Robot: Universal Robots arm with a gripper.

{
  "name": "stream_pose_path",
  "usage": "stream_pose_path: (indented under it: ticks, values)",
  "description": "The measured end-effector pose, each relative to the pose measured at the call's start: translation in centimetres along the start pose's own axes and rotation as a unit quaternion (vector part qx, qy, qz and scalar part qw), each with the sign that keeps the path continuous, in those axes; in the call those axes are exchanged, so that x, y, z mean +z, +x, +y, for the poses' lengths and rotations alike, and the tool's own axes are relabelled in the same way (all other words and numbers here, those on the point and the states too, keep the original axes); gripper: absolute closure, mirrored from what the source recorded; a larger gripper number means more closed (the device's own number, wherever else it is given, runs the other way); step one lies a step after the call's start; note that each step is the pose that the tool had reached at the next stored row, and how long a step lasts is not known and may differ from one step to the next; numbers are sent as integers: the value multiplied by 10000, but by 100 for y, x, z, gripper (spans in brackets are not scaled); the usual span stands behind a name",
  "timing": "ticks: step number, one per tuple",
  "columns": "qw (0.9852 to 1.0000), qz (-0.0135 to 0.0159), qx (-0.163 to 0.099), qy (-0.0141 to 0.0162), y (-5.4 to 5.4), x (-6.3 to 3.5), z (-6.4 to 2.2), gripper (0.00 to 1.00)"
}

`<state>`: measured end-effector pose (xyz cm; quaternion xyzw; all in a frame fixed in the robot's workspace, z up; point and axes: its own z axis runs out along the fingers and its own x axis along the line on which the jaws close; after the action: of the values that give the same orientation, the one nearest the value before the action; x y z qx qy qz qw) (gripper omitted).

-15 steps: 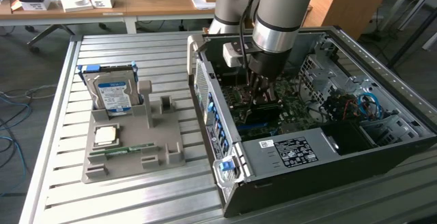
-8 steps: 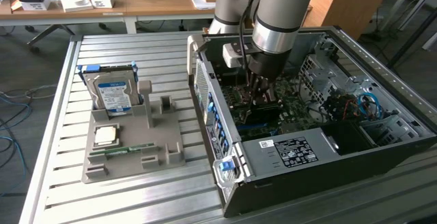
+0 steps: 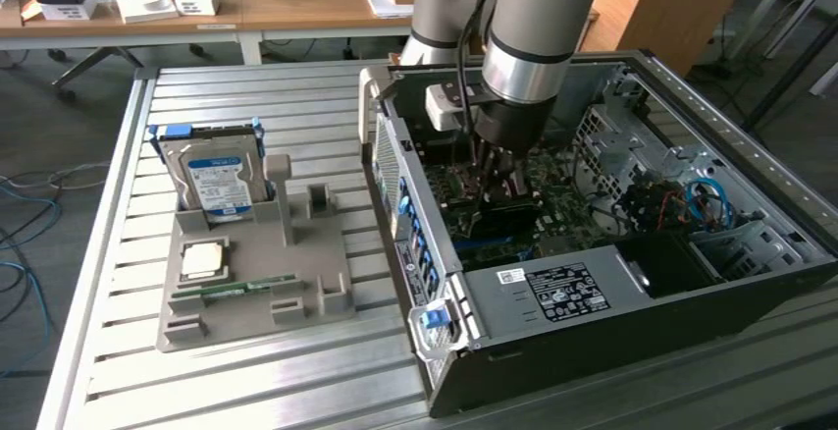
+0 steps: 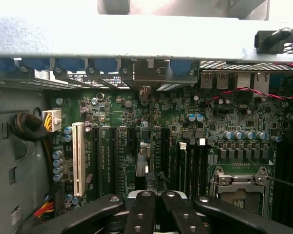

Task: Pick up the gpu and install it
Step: 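Press down on the gpu until it lock into place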

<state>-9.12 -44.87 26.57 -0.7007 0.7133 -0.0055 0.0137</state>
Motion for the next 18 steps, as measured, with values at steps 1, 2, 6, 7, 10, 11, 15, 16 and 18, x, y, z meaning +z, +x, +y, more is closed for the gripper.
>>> stream_pose_path:
  ticks: [1,2,6,7,10,11,15,16,18]
  values:
    - [10000,0,0,0,0,0,0,89]
    - [10000,0,0,0,0,0,0,89]
    - [10000,-3,0,0,1,2,1,89]
    - [10000,-4,0,0,1,3,2,89]
    - [10000,-8,0,0,2,4,5,89]
    - [10000,-10,0,1,3,4,5,89]
    - [10000,-20,0,1,4,4,8,89]
    - [10000,-23,1,1,5,5,11,89]
    - [10000,-36,1,2,8,8,16,89]
